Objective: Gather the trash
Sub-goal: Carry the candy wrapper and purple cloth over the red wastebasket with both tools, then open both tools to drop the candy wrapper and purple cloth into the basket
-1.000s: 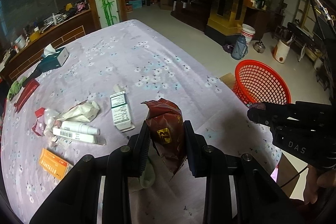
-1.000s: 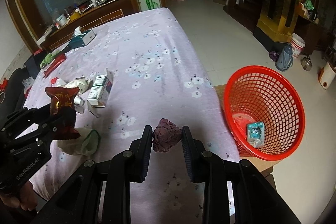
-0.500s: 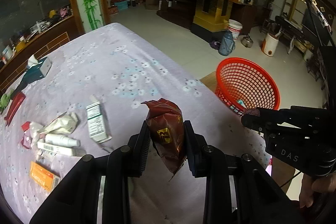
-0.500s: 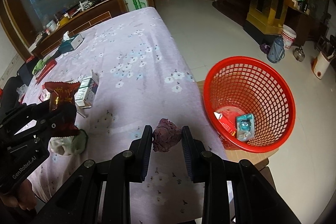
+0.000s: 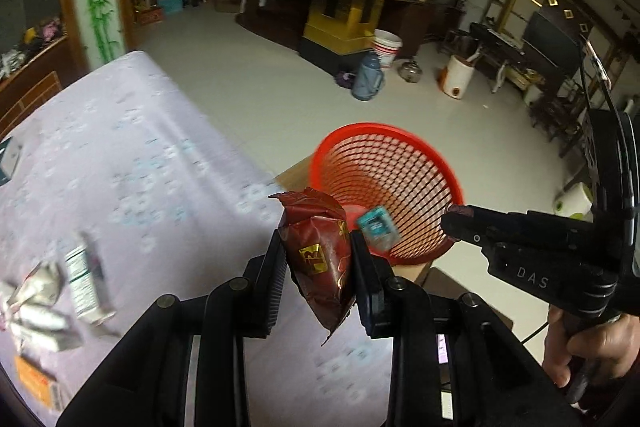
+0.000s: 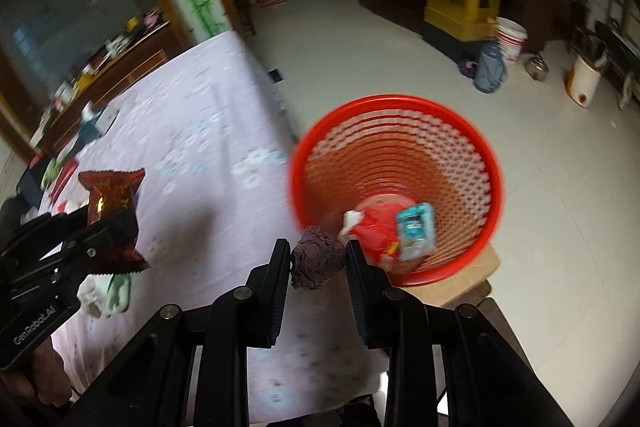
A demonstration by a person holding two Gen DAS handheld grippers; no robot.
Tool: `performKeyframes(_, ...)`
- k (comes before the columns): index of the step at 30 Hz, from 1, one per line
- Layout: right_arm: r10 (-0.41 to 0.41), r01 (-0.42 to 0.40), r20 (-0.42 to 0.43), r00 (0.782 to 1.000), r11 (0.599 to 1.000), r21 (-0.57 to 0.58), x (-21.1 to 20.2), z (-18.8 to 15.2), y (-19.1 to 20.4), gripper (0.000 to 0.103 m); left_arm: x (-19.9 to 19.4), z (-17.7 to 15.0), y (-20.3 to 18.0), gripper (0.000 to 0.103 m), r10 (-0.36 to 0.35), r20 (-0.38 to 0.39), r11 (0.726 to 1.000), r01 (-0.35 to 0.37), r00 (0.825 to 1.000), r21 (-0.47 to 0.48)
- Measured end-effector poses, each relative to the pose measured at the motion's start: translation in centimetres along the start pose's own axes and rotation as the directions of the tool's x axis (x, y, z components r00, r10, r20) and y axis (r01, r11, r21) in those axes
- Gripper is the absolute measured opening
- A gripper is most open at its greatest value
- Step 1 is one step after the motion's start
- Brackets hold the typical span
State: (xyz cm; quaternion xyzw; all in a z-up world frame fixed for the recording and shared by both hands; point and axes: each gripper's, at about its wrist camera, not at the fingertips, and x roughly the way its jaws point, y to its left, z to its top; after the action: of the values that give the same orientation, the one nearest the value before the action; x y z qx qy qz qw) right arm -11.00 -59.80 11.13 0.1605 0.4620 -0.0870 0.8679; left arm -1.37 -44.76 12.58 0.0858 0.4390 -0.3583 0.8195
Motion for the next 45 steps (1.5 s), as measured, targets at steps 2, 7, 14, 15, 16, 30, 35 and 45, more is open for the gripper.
performKeyframes(2,-0.007,0.007,0.003,1.000,1.000,0.027,-0.3,0.5,-1.5,0.030,1.2,1.1,-1.0,0.029,-0.010,-0.004,1.000,0.010,1.000,0.012)
performKeyframes(7,-0.008,0.008,0.005,1.000,0.997,0.070,-0.7,1.7,-4.4,0.031,3.9,3.0,-2.7,0.030,-0.038,-0.022,0.999,0.038,0.999,0.019)
performKeyframes(14,0.014,-0.016,0.016,1.000,0.994,0.107,0.0,4.4,-6.8,0.032,6.4,5.1,-4.3,0.048,-0.038,-0.012,0.999,0.038,0.999,0.010)
performKeyframes(15,0.017,-0.019,0.020,1.000,0.993,0.115,0.2,4.8,-7.0,0.032,6.3,5.5,-4.3,0.053,-0.027,-0.004,1.000,0.027,1.000,-0.001)
performKeyframes(16,0.019,-0.021,0.020,1.000,0.992,0.121,0.5,5.2,-7.3,0.032,6.0,5.8,-4.2,0.058,-0.023,0.004,1.000,0.023,1.000,-0.010)
performKeyframes(30,0.041,-0.048,0.063,0.997,0.992,0.121,-1.3,5.5,-7.0,0.035,-1.6,-0.4,0.6,0.058,0.080,0.038,0.991,-0.075,0.996,-0.113)
performKeyframes(35,0.103,-0.105,0.032,0.994,0.993,0.048,-0.8,3.4,-2.3,0.037,-4.2,-3.7,3.3,0.058,0.154,0.025,0.979,-0.150,0.988,-0.136)
performKeyframes(45,0.203,-0.218,-0.143,0.969,0.971,-0.102,3.0,-1.8,7.2,0.038,-8.4,-10.0,10.4,0.058,0.265,-0.026,0.917,-0.260,0.964,-0.303)
